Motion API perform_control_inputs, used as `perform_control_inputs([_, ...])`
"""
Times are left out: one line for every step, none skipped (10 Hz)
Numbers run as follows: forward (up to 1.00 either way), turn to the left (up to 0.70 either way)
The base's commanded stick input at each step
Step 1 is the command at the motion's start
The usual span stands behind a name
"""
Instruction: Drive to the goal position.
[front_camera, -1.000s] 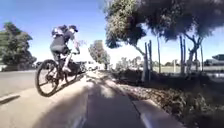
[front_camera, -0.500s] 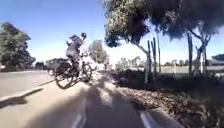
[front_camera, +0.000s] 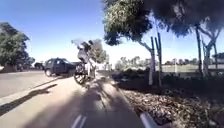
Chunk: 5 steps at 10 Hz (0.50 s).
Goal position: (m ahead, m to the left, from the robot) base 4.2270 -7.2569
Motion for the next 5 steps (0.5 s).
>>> perform_control_inputs([0.98, 0.00])
perform_control_inputs([0.98, 0.00])
perform_control_inputs([0.98, 0.00])
perform_control_inputs([0.98, 0.00])
perform_control_inputs([0.98, 0.00])
